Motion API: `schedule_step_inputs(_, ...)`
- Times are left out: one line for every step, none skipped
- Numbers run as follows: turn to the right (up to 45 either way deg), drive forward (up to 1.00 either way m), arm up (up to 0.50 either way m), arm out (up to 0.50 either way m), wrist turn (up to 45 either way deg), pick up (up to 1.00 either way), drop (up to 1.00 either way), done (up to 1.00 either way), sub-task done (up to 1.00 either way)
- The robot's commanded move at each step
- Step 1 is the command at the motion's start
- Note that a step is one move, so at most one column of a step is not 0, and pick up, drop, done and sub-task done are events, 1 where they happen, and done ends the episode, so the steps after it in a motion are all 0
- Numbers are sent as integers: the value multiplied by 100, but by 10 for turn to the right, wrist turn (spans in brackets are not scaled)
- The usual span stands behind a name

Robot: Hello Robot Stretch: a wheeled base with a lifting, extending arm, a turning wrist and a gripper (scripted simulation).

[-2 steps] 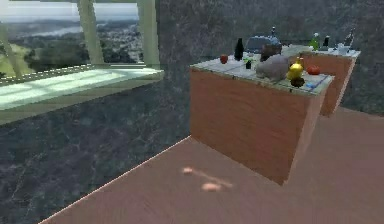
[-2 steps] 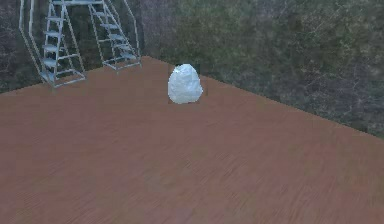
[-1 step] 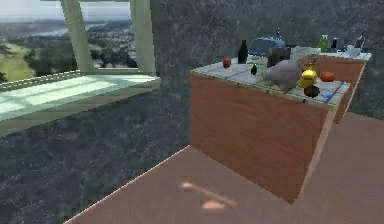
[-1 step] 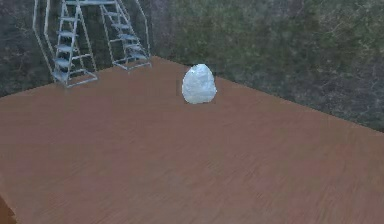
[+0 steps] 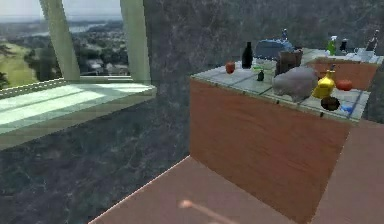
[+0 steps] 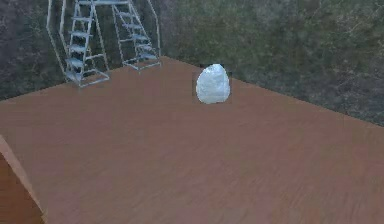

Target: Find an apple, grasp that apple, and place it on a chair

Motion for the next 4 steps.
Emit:
schedule_step_inputs(270, 0, 0, 0, 0, 0, 0, 0, 0)
schedule_step_inputs(0, 85, 0, 0, 0, 0, 0, 0, 0)
schedule_step_inputs(-450, 0, 0, 0, 0, 0, 0, 0, 0)
schedule_step_inputs(-450, 0, 0, 0, 0, 0, 0, 0, 0)
